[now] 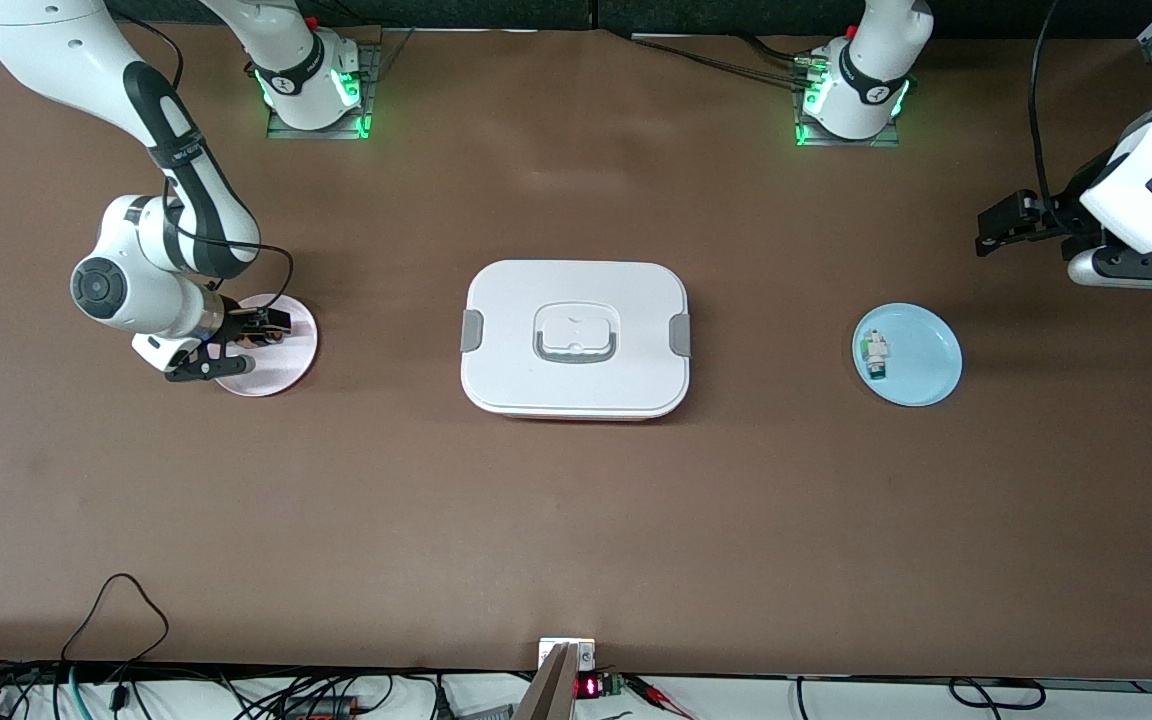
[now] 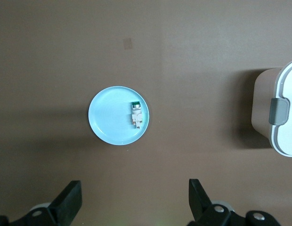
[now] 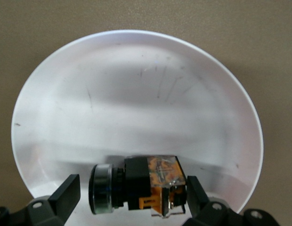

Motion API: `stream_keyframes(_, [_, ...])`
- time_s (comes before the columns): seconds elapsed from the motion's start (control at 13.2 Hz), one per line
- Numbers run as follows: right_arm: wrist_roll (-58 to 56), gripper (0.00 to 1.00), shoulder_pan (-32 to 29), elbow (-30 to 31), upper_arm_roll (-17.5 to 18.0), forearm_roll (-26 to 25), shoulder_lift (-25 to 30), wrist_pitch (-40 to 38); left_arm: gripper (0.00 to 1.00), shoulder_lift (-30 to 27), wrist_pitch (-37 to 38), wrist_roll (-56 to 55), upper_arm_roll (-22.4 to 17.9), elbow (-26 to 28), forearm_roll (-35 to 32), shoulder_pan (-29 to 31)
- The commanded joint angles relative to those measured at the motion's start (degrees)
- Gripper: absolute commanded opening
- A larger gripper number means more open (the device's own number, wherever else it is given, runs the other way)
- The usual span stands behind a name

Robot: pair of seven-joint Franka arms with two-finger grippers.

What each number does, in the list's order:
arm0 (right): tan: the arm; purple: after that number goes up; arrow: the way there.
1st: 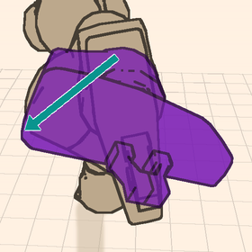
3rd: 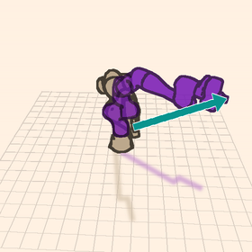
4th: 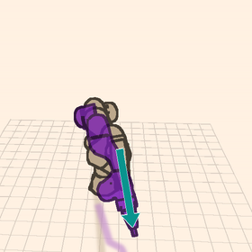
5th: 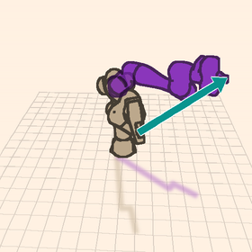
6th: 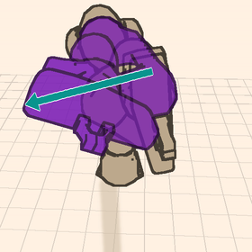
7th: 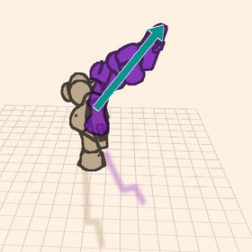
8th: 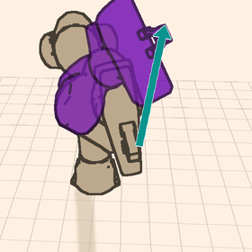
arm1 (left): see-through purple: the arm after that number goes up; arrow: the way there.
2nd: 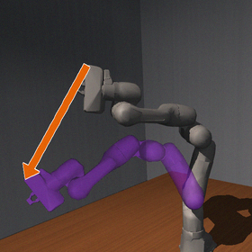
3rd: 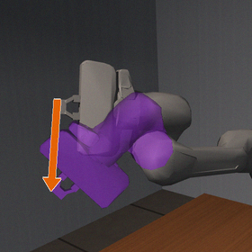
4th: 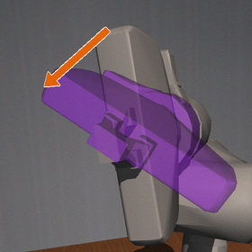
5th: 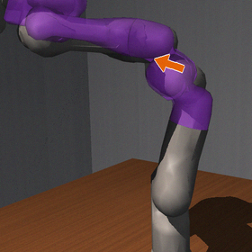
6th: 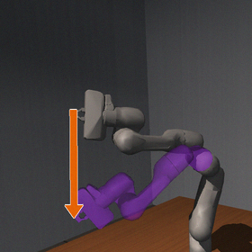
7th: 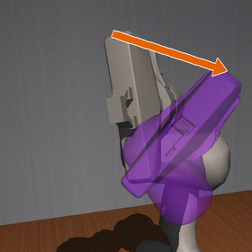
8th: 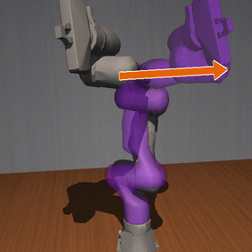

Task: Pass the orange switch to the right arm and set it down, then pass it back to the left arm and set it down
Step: 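Close the right gripper on the orange-and-black switch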

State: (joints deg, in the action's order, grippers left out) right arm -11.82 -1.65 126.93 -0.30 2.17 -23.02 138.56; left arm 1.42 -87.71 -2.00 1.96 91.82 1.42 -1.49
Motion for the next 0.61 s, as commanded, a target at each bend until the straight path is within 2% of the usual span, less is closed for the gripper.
stream_keyframes(0.0, [-1.27, 1.00, -0.28, -0.10, 0.39, 1.17, -0.18, 0.75, 1.00, 0.69, 1.31, 0.16, -0.11, -1.56, 1.13, 0.26])
stream_keyframes(0.38, [-1.09, 0.98, -0.55, -0.89, 0.39, 1.35, -0.53, 0.66, 1.00, 0.08, 3.16, 0.25, 0.07, -1.65, 1.13, 0.26])
stream_keyframes(0.45, [-1.44, 0.93, -0.55, -0.89, 0.39, 1.35, -0.62, 0.66, 1.00, 0.08, 3.16, 0.25, 0.15, -1.65, 1.13, 0.26])
stream_keyframes(0.53, [-2.23, 0.78, -0.46, -0.89, 0.39, 1.26, -0.53, 0.48, 1.00, 0.08, 3.16, 0.07, 0.15, -1.56, 1.13, 0.26])
